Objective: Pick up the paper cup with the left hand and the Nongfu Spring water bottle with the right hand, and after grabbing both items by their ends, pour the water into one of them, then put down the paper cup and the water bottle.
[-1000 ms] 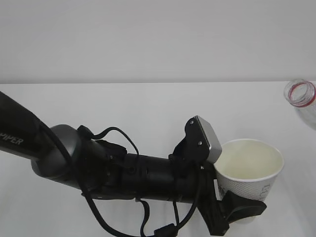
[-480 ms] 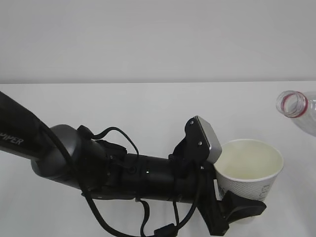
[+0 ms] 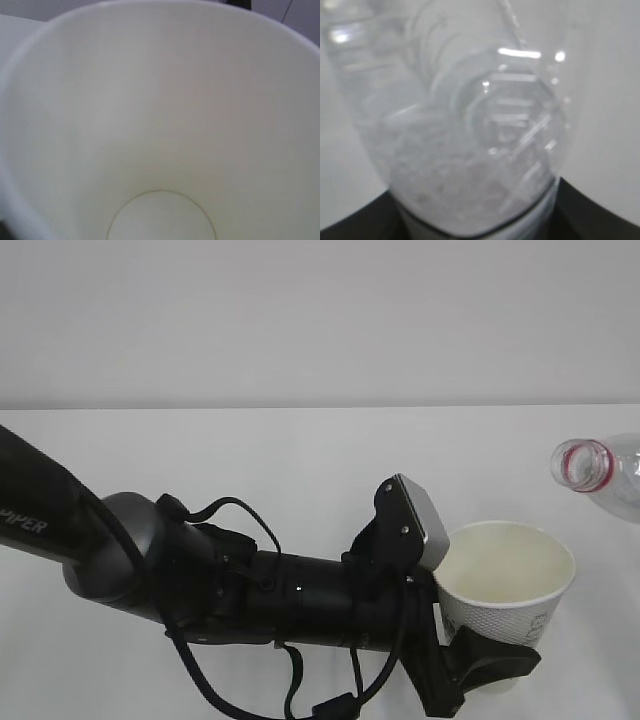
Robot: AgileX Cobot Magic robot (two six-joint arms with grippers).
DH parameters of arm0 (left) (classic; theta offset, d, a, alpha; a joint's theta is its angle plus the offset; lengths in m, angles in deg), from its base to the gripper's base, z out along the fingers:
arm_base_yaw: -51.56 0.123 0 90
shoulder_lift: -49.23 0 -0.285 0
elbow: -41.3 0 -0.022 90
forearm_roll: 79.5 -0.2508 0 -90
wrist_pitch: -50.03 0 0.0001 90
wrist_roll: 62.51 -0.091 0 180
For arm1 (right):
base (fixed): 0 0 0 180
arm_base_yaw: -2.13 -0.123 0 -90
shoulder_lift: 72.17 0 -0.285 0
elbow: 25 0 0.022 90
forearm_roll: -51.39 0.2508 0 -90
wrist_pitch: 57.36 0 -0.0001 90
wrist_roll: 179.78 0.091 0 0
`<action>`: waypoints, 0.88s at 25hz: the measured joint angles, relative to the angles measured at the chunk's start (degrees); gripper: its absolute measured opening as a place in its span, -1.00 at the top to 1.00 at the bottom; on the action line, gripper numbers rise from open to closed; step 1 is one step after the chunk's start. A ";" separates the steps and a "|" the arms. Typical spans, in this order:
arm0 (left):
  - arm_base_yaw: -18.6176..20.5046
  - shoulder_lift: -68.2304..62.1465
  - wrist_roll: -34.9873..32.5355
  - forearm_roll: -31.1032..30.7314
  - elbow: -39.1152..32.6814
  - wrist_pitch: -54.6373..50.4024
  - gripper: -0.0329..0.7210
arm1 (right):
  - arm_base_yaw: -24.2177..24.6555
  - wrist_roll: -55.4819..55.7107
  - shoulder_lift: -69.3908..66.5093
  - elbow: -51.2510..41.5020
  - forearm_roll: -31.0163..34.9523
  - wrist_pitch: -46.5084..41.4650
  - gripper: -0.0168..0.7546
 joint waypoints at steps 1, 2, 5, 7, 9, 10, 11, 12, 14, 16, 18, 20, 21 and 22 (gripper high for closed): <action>0.00 0.00 0.00 0.00 0.00 0.00 -0.53 | 0.00 -0.43 0.00 0.00 0.00 0.00 -0.08; 0.00 0.00 0.00 0.00 0.00 0.06 -0.53 | 0.00 -0.58 0.00 0.00 0.00 0.00 -0.08; 0.00 0.00 0.00 0.00 0.00 0.14 -0.53 | 0.00 -1.72 0.00 0.00 0.00 0.00 -0.08; 0.00 0.00 0.00 0.00 0.00 0.24 -0.53 | 0.00 -2.19 0.00 0.00 0.00 0.00 -0.08; 0.00 0.00 0.00 0.00 0.00 0.27 -0.53 | 0.00 -2.38 0.00 0.00 0.00 0.00 -0.08; 0.00 0.00 0.00 0.00 0.00 0.27 -0.53 | 0.00 -2.80 0.00 0.00 0.00 0.00 -0.08; 0.00 0.00 0.00 0.00 0.00 0.27 -0.53 | 0.00 -3.22 0.00 0.00 0.00 0.00 -0.08; 0.00 0.00 0.00 0.00 0.00 0.27 -0.53 | 0.00 -3.50 0.00 0.00 0.00 0.00 -0.08; 0.00 0.00 0.00 0.00 0.00 0.27 -0.53 | 0.00 -3.95 0.00 0.00 0.00 0.00 -0.08; 0.00 0.00 0.00 0.00 0.00 0.27 -0.53 | 0.00 -4.49 0.00 0.00 0.00 0.00 -0.08; 0.00 0.00 0.00 0.00 0.00 0.27 -0.53 | 0.00 -4.90 0.00 0.00 0.00 0.00 -0.08; 0.00 0.00 0.00 0.00 0.00 0.27 -0.53 | 0.00 -5.26 0.00 0.00 0.00 0.00 -0.08; 0.00 0.00 0.00 0.00 0.00 0.38 -0.53 | 0.00 -5.47 0.00 0.00 0.00 0.00 -0.08; 0.00 0.00 0.00 0.00 0.00 0.41 -0.53 | 0.00 -5.70 0.00 0.00 0.00 0.00 -0.08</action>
